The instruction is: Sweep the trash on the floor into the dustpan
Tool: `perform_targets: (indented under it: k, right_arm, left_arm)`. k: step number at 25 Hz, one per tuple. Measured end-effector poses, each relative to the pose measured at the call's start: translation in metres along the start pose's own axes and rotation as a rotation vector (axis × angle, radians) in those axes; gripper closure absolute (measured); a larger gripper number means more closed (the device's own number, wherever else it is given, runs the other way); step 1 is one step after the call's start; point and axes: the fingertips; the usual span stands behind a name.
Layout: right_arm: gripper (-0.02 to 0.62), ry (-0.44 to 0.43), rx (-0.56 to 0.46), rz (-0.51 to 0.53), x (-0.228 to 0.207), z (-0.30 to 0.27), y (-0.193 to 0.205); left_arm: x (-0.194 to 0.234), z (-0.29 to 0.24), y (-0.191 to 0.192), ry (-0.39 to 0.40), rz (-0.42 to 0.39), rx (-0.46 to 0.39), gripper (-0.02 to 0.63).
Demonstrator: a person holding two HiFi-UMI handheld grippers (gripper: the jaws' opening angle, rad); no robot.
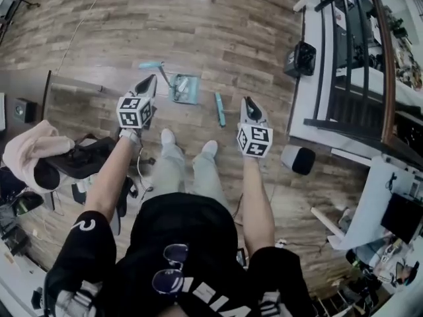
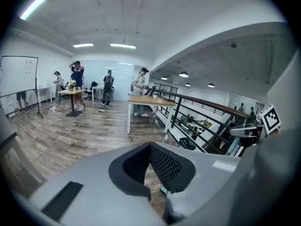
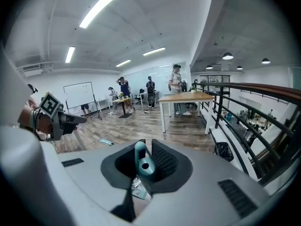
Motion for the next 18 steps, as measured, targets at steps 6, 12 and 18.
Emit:
perform_targets:
  k: [6, 12, 18]
  right_arm:
    - [0.561, -0.028, -0.053, 0.006, -0.008, 0.035, -0.047]
    - [0.563, -0.079, -0.131, 0.046, -0.005, 0.042, -0.108]
    - [0.563, -0.129, -0.187, 0.068, 0.002, 0.043, -0.150]
  left_arm:
    - [-0.026, 0.039, -0.037, -0.055, 0.012, -0.041, 0.607]
    - [-0.041, 0.066, -0.084, -0.068, -0.021, -0.122, 0.607]
    - [-0.054, 0.089, -0.115, -0.074, -0.052, -0.179, 0.607]
Point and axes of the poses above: the fingertips, and each gripper's own axes: z backward along the fingers, x to its left, y out of its underside, and after that the axes turned 14 degrees about -x, right-handed
